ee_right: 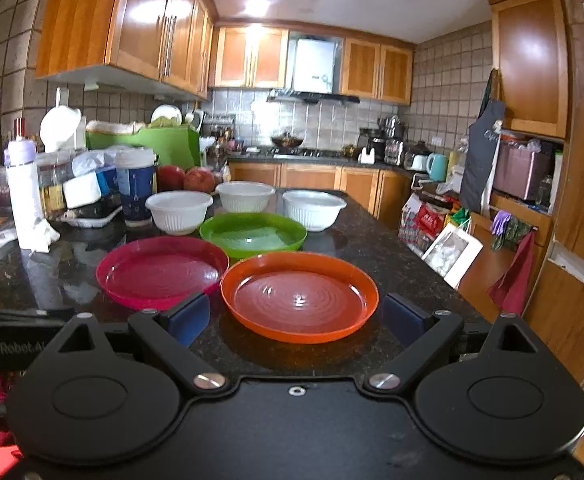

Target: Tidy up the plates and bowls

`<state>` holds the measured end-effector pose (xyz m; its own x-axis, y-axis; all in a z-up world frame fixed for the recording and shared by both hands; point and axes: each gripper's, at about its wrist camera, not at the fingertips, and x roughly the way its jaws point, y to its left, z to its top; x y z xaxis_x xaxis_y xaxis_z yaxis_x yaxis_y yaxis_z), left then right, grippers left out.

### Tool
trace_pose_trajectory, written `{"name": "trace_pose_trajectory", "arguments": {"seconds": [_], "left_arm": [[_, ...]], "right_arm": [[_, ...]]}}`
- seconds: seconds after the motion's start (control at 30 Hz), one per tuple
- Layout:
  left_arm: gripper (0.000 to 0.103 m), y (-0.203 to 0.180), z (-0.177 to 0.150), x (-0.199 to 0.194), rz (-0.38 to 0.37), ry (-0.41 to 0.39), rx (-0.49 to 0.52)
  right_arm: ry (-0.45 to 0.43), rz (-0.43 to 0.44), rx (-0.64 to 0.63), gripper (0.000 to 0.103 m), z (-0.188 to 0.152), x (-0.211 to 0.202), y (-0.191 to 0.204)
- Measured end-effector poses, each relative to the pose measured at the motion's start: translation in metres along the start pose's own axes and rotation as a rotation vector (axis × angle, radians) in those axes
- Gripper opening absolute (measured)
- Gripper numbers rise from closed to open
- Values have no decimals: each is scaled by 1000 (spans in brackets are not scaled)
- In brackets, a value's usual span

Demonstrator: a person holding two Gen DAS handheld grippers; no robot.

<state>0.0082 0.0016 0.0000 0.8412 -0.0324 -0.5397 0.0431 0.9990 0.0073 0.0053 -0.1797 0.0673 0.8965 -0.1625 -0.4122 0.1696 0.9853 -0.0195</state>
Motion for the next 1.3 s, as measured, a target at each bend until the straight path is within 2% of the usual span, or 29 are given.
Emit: {"name": "trace_pose_trajectory", "arguments": {"seconds": [0.3, 0.53, 0.67, 0.77, 0.9, 0.97, 1.03, 1.17, 1.3], "left_arm": [[93, -9, 24, 26, -48, 18, -5], [93, -21, 52, 62, -27, 30, -25], [93, -31, 65, 87, -10, 45, -33], [90, -38, 71, 99, 34, 57, -46], [87, -44, 76, 109, 67, 73, -77], [83, -48, 78, 113, 74, 80, -82], [83, -55, 78, 114, 48, 97, -76], [78, -72, 74, 112, -70, 137, -36], [75, -90, 71, 109, -159, 173, 15]], "right_arm": [[-2, 21, 66, 96, 19, 44, -28], [23, 62, 153, 96, 43, 104, -61], [70, 117, 104, 93, 54, 143, -70], [65, 161, 46, 93, 59, 166, -72], [77, 231, -13, 81, 66, 193, -77], [91, 241, -15, 80, 67, 205, -83], [108, 244, -18, 80, 67, 216, -90], [150, 260, -25, 75, 67, 232, -103], [186, 268, -34, 66, 62, 244, -114]]}}
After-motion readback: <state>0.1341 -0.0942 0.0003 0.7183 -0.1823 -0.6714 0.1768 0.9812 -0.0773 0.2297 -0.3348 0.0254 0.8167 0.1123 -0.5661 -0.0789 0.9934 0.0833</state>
